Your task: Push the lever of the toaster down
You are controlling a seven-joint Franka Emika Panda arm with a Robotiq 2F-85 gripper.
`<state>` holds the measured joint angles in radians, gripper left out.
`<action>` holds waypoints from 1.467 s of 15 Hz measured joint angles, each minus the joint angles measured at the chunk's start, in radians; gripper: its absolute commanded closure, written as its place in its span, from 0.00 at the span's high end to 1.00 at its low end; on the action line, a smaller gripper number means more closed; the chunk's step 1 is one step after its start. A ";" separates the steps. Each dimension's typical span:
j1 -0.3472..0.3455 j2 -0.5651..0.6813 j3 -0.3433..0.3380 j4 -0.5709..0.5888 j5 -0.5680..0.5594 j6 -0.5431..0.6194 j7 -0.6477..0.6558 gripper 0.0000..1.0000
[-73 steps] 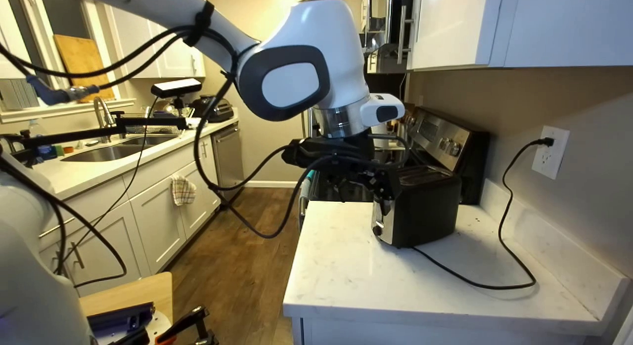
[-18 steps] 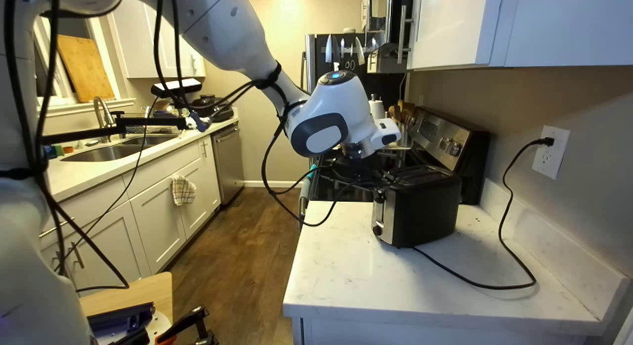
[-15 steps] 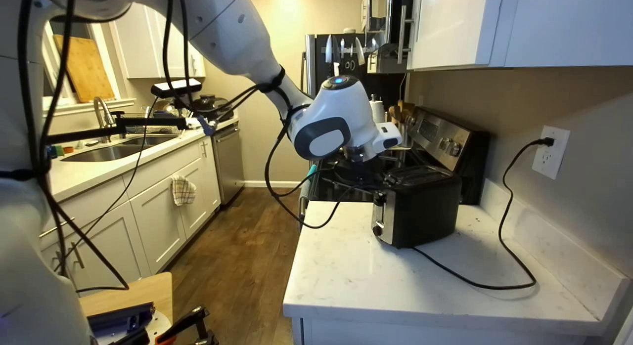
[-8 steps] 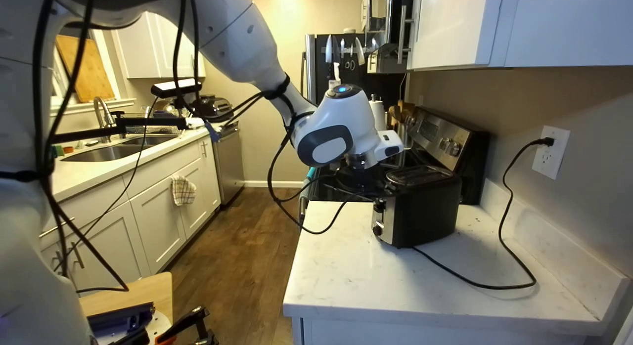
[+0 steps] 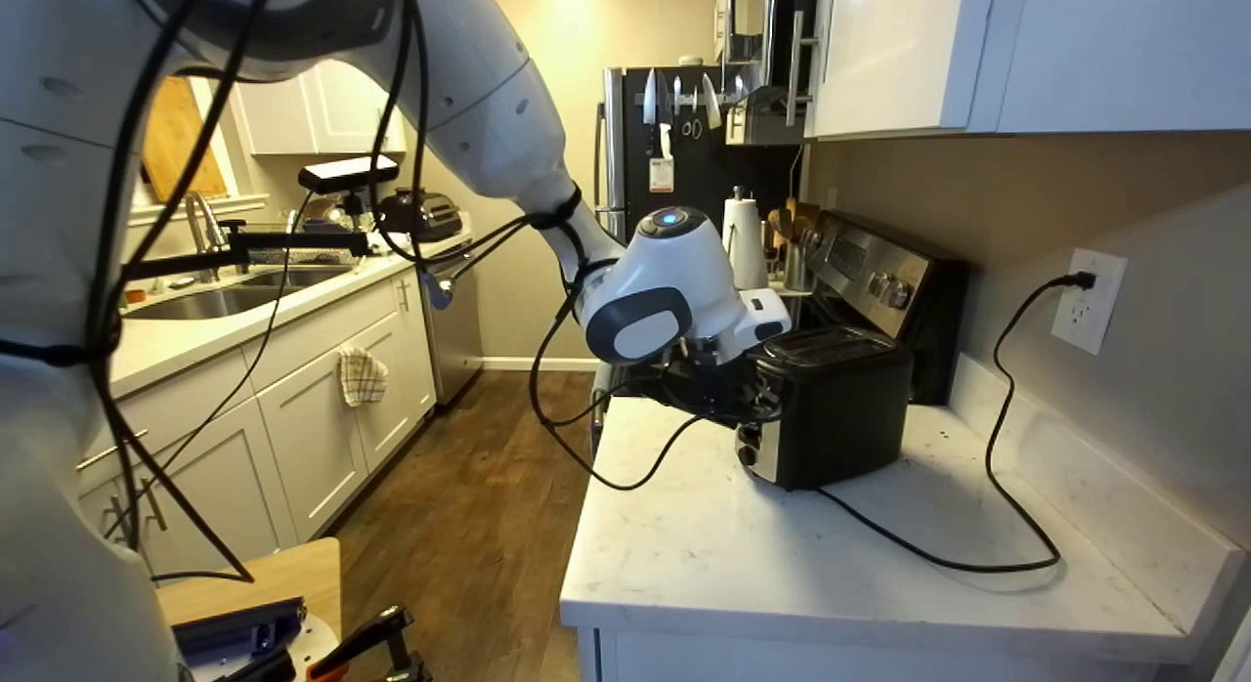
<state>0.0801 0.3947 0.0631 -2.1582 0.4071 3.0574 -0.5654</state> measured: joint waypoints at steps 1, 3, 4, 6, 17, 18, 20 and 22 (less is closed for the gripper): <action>-0.011 0.004 0.015 -0.004 0.000 0.021 -0.001 0.00; -0.043 0.010 0.050 -0.008 0.000 0.047 -0.013 0.00; -0.060 0.012 0.068 -0.009 0.000 0.058 -0.018 0.00; -0.086 0.016 0.097 -0.014 -0.001 0.080 -0.024 0.00; 0.011 -0.083 0.023 -0.026 -0.180 -0.032 0.335 0.00; 0.040 -0.104 0.004 -0.026 -0.191 -0.061 0.386 0.00; 0.086 -0.142 -0.010 -0.029 -0.206 -0.135 0.485 0.00; 0.107 -0.170 0.002 -0.031 -0.221 -0.218 0.588 0.00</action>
<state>0.1875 0.2248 0.0653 -2.1887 0.1859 2.8398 0.0225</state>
